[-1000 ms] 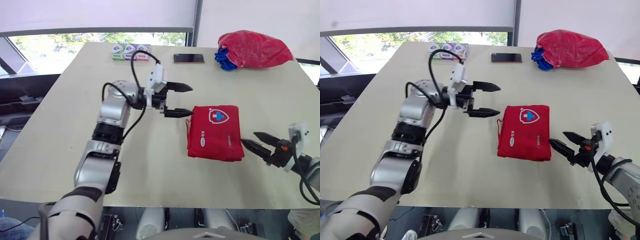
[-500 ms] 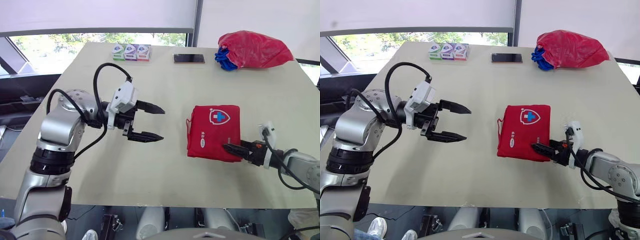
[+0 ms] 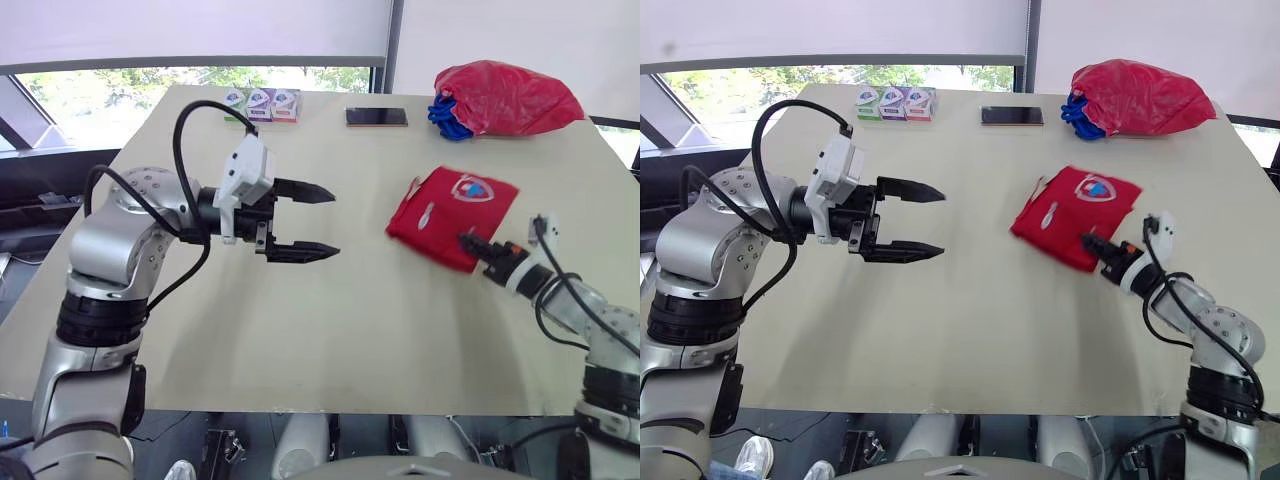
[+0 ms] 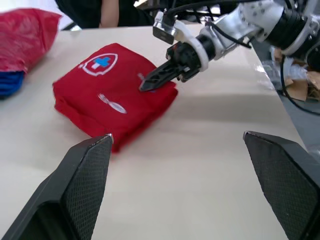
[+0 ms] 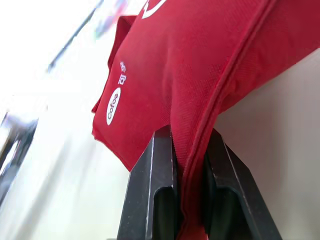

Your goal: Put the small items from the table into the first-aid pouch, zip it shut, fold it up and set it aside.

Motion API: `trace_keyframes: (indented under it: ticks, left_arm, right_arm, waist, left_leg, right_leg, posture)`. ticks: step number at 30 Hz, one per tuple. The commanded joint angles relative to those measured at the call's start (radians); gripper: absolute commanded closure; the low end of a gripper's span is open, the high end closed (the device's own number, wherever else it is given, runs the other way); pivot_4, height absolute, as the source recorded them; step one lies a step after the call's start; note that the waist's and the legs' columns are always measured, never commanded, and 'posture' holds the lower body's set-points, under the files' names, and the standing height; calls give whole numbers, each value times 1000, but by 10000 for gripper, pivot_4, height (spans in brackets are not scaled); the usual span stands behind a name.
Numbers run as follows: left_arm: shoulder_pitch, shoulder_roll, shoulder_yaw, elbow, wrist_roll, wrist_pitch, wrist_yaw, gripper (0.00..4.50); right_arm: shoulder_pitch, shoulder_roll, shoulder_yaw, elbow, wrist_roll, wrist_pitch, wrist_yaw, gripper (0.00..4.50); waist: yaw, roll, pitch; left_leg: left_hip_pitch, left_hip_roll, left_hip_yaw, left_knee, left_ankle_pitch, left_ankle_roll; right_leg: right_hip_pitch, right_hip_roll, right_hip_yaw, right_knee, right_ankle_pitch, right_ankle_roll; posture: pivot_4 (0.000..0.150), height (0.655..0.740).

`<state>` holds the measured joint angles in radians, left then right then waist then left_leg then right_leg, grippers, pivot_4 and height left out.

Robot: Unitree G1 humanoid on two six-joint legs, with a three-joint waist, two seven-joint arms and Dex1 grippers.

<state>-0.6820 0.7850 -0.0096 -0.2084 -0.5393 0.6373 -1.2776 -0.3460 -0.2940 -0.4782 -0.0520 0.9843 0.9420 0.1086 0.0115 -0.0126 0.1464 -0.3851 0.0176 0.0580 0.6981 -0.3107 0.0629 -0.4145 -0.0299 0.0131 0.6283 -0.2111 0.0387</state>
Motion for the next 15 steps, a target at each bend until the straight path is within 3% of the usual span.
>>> trace_keyframes:
  ticks: [1, 12, 13, 15]
  left_arm:
    - [-55, -27, 15, 2, -25, 13, 46, 0]
    - [-100, -90, 21, 41, -24, 16, 132, 0]
    - [-96, -90, 23, 39, -27, 19, 138, 0]
    - [-87, -89, 30, 32, -33, 24, 148, 0]
  right_arm:
    - [-93, 46, -97, 72, -32, -161, -126, 44847]
    - [-351, 169, -260, 379, -94, -603, -319, 44848]
    - [-355, 173, -262, 383, -85, -611, -313, 34167]
    - [-339, 181, -243, 362, -64, -579, -296, 24934]
  waist:
    - [-1, 1, 0]
    - [-30, 3, 2]
    - [-31, 3, 2]
    - [-32, 3, 2]
  left_leg:
    - [0, 0, 0, 0, 0, 0]
    - [3, 0, 3, -9, 2, -2]
    - [4, 0, 3, -11, 2, -3]
    - [5, 0, 3, -13, 2, -4]
  right_leg:
    - [0, 0, 0, 0, 0, 0]
    - [-1, 0, 3, -1, 0, 0]
    - [-1, 0, 3, -1, 0, 0]
    - [-1, 0, 3, -1, 0, 0]
  posture:
    - [1500, 7400]
    - [1500, 7400]
    - [1500, 7400]
    - [1500, 7400]
